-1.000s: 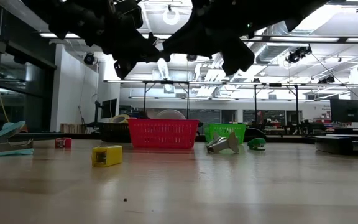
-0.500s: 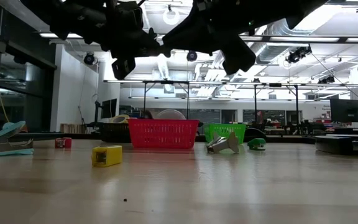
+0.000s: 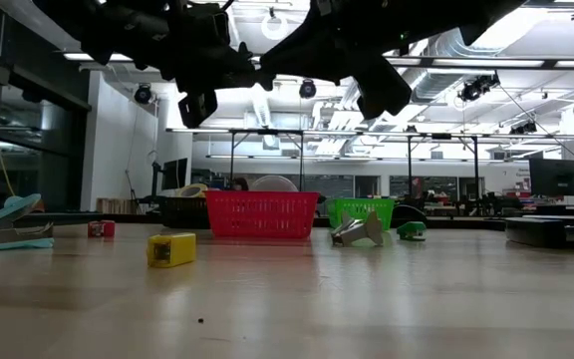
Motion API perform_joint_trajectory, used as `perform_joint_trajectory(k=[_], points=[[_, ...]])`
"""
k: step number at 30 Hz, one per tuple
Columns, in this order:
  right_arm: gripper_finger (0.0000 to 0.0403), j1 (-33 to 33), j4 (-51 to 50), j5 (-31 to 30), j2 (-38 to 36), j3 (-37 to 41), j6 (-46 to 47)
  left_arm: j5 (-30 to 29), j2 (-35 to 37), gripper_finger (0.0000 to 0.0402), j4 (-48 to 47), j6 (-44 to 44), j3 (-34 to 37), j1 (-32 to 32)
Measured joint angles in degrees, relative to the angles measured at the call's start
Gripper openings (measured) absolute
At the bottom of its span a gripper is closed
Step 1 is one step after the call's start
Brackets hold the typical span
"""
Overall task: Pick and place Stapler, Stapler remover, tape
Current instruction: Put the black staple remover into the green basket
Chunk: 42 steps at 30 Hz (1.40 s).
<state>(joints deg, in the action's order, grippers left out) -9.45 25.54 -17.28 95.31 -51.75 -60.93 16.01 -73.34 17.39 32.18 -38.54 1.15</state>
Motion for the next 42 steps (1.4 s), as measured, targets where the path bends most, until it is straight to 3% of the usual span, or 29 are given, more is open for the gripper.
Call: perform_joint_trajectory(k=[33, 37, 42], points=[[0.0000, 0.07, -0.16, -3.87, 0.17, 0.11, 6.99, -6.76, 0.13, 0.0073, -0.83, -4.98, -0.26, -0.04], [0.0000, 0.07, -0.20, -4.07, 0.17, 0.11, 7.33, -7.35, 0.13, 0.0103, -0.85, -5.09, -0.26, -0.06], [0.0000, 0.07, -0.50, -4.24, 0.17, 0.13, 7.34, -7.54, 0.13, 0.0172, -0.81, -5.05, -0.26, -0.07]])
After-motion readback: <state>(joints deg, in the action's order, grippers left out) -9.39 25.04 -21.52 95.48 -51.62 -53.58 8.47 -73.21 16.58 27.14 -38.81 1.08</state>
